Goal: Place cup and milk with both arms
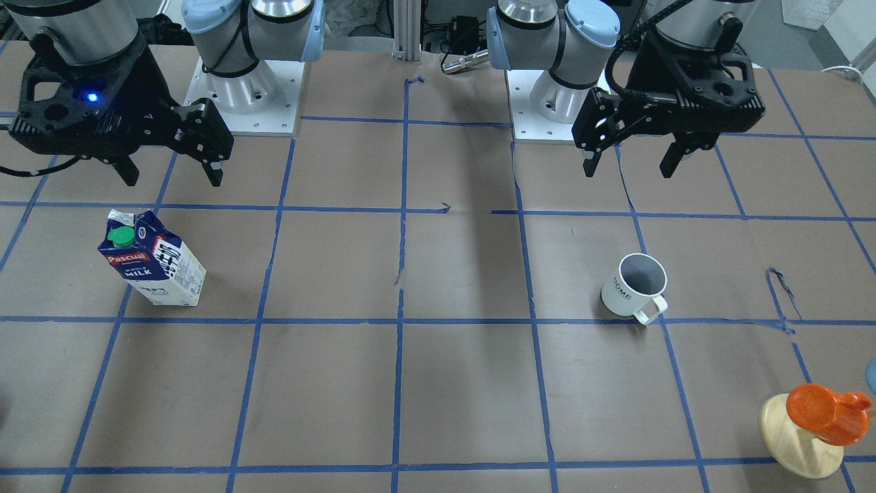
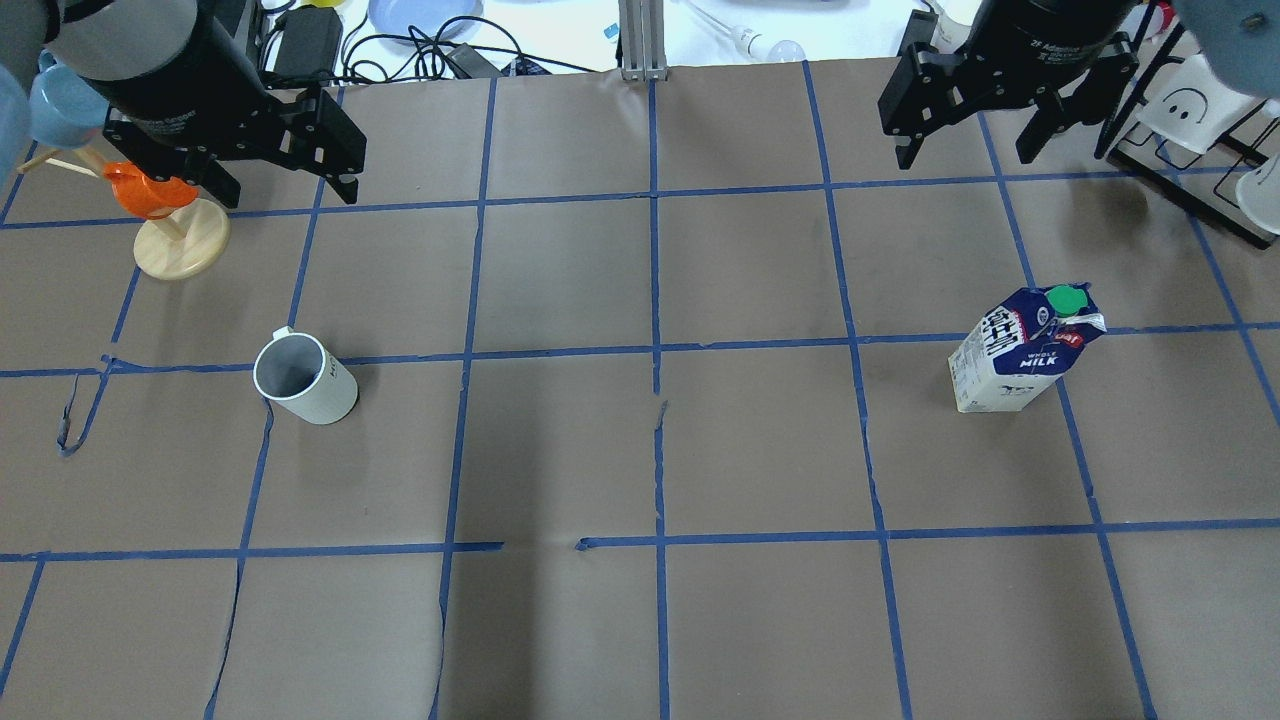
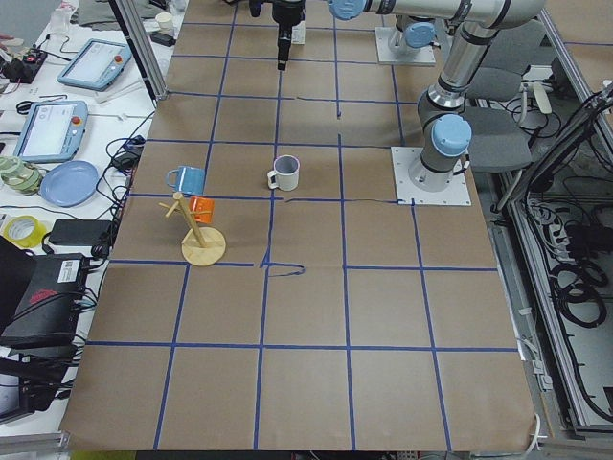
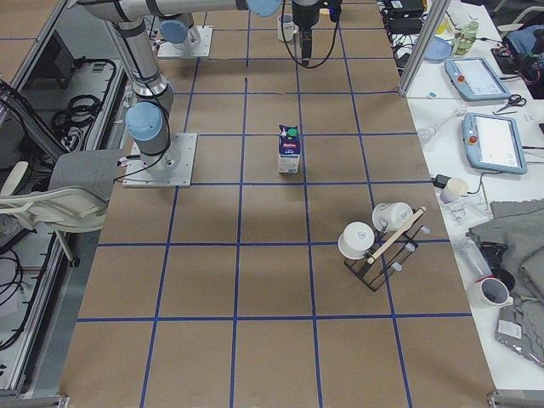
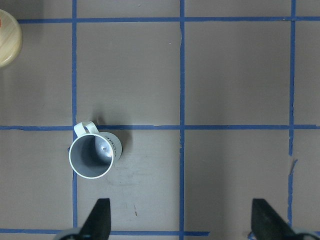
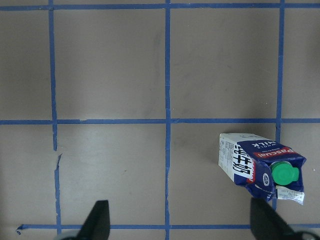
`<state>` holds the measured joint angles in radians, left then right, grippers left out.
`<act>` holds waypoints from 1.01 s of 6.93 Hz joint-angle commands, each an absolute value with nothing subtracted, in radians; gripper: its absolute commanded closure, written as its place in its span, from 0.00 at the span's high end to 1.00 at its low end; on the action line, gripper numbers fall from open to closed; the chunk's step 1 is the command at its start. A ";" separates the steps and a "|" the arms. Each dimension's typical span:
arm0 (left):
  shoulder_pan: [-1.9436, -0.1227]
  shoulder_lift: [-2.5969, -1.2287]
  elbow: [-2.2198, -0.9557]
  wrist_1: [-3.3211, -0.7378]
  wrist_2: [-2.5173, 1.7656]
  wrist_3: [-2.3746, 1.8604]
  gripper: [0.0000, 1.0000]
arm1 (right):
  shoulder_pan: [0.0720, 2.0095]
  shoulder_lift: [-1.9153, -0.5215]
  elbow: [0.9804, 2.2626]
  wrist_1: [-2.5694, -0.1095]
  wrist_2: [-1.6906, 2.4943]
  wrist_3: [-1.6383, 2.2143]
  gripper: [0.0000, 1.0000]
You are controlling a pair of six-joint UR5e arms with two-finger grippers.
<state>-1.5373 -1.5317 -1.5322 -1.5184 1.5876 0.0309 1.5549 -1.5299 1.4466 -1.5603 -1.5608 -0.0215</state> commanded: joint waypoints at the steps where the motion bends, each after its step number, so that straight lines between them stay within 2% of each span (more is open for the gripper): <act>1: -1.540 -1.525 -1.540 -1.523 1.592 0.031 1.00 | 1.554 -1.528 1.447 -1.575 -1.560 -0.021 1.00; 4: -1.528 -1.529 -1.528 -1.523 1.592 0.031 1.00 | 1.554 -1.529 1.451 -1.575 -1.562 -0.031 1.00; 7: -1.438 -1.536 -1.545 -1.545 1.591 0.061 1.00 | 1.554 -1.532 1.451 -1.575 -1.563 -0.032 1.00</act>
<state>-1.4814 -1.5352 -1.5296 -1.5278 1.5937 0.0552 1.5539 -1.5303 1.4510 -1.5754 -1.5612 -0.0318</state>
